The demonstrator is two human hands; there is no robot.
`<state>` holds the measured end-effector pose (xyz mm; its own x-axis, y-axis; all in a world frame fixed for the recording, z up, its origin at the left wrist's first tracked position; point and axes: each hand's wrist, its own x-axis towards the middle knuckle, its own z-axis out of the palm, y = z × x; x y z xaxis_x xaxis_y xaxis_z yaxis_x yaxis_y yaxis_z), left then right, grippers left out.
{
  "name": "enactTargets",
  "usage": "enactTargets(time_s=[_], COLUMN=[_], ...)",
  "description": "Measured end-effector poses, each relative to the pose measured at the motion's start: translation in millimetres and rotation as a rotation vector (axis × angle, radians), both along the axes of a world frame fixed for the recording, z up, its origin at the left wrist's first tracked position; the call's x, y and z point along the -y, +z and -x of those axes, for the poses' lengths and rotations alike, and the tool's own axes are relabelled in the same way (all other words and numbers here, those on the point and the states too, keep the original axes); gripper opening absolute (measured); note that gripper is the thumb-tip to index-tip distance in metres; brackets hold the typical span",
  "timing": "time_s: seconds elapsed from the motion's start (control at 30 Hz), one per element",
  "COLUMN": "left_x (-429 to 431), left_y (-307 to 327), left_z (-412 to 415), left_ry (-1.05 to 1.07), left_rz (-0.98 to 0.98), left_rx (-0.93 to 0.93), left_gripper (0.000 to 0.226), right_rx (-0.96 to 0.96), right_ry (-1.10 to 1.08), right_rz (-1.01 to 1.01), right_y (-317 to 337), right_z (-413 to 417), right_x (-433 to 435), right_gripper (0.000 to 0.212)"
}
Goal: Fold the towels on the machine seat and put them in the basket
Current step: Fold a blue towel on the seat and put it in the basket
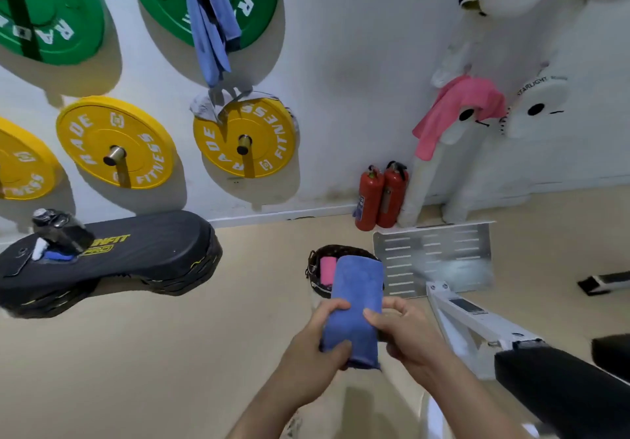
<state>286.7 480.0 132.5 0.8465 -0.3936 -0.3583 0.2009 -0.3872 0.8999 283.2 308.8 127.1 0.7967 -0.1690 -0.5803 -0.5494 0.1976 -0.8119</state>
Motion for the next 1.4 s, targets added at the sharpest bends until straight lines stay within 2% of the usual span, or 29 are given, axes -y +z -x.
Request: enactTargets(time_s=[0.23,0.47,0.6,0.7,0.83,0.9,1.03,1.2,1.4], left_x=[9.4,52.3,81.1,93.5,102.7,107.9,118.1,126.2,119.1], left_y=[-53.7,-134.3,-210.6,-296.0,-421.9,-476.2,-553.9,-593.0,-597.8], left_z=[-141.2,-247.6,-314.4,-364.3,-410.6,-422.1,-433.3,-437.2,-451.8], left_ry=[-0.262,-0.319,-0.177,-0.114,-0.353,-0.517,-0.612,-0.626,-0.726], left_rz=[-0.129,-0.135,-0.188,-0.400,-0.674,-0.746,-0.917,-0.941,-0.897], left_rx=[0.058,0.003,-0.021,0.088,0.372,0.481,0.569,0.613,0.617], left_gripper=[0.051,0.052,0.046,0.035,0.016,0.025,0.028,0.024,0.046], right_rx=[-0.166,-0.267,-0.285,-0.321,-0.387,-0.391,-0.384,-0.386,-0.395], right_ry=[-0.271,-0.402,-0.359,-0.331,-0.208,-0.093,-0.062,-0.037,-0.078], right_rz=[0.003,0.019,0.094,0.167,0.325,0.417,0.432,0.481,0.518], right_y=[-38.7,-114.2,-191.8,-272.2,-391.9,-442.7,-532.3,-589.5,-606.6], right_z=[-124.4,-229.6,-299.0,-345.7,-389.0,-405.0,-420.9,-424.6,-420.5], right_x=[3.9,40.2,72.9,94.7,115.9,120.7,116.3,102.3,97.1], right_gripper=[0.025,0.030,0.029,0.028,0.030,0.032,0.030,0.031,0.031])
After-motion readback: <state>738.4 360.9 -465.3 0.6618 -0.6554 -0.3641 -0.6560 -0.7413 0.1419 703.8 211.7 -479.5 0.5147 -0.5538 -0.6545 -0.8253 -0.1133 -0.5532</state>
